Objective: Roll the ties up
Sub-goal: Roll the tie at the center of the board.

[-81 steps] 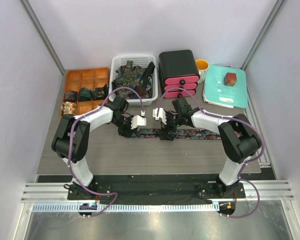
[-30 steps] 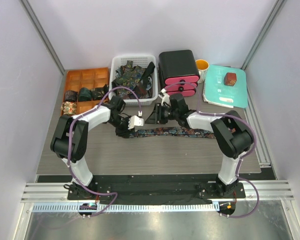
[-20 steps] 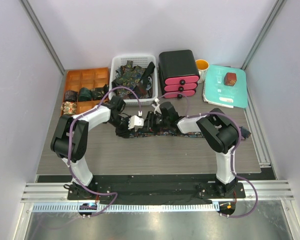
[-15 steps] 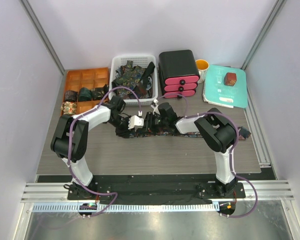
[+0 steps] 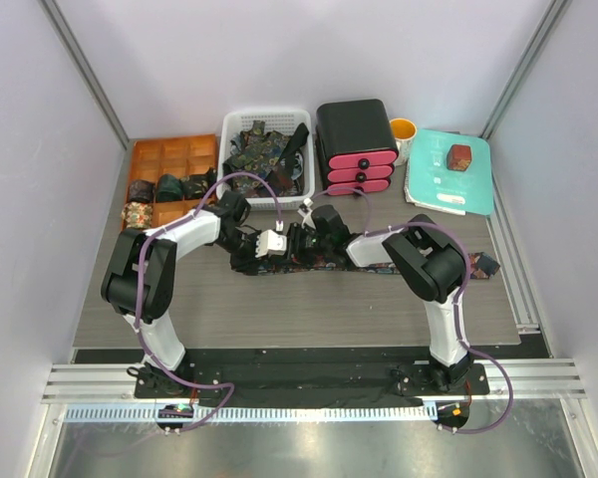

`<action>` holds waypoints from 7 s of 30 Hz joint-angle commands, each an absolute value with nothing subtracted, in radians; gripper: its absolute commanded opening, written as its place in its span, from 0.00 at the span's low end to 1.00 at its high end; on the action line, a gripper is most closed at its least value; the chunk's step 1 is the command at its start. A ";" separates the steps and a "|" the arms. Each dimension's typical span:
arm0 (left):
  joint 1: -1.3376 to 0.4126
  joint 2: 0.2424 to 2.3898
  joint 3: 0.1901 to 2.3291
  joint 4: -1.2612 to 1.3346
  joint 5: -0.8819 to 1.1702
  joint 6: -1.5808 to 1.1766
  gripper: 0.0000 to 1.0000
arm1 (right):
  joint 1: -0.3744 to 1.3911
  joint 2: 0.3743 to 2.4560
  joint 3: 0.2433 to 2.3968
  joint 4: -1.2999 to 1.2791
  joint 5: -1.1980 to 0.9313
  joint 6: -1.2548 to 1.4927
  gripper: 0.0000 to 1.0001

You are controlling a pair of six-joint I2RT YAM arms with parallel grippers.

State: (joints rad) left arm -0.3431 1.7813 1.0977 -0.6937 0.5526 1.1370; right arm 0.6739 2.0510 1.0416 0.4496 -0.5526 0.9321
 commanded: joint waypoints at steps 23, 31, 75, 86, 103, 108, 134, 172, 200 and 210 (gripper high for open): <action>-0.262 1.772 1.141 -0.753 0.568 1.183 0.67 | 0.686 2.085 1.137 0.258 -0.465 0.787 0.01; -0.262 1.766 1.154 -0.756 0.604 1.184 0.56 | 0.686 2.068 1.157 0.247 -0.468 0.781 0.01; -0.255 1.755 1.169 -0.764 0.638 1.132 0.60 | 0.676 2.091 1.246 0.129 -0.431 0.612 0.01; -0.287 1.767 1.172 -0.756 0.604 1.135 0.44 | 0.676 2.091 1.227 0.164 -0.405 0.637 0.01; -0.419 1.838 1.239 -0.644 0.594 1.002 0.41 | 0.676 2.068 1.206 0.202 -0.417 0.689 0.01; -0.393 1.821 1.252 -0.692 0.561 1.012 0.48 | 0.675 2.060 1.207 0.190 -0.403 0.680 0.01; -0.290 1.747 1.216 -0.739 0.627 1.075 0.33 | 0.672 2.068 1.210 0.166 -0.388 0.664 0.01; -0.451 1.936 1.246 -0.753 0.445 1.048 0.30 | 0.601 1.868 1.170 0.071 -0.486 0.793 0.26; -0.449 1.956 1.281 -0.792 0.449 1.058 0.31 | 0.626 1.954 1.000 0.499 -0.565 1.051 0.39; -0.449 1.957 1.287 -0.799 0.456 1.062 0.31 | 0.646 1.994 1.000 0.522 -0.546 1.052 0.39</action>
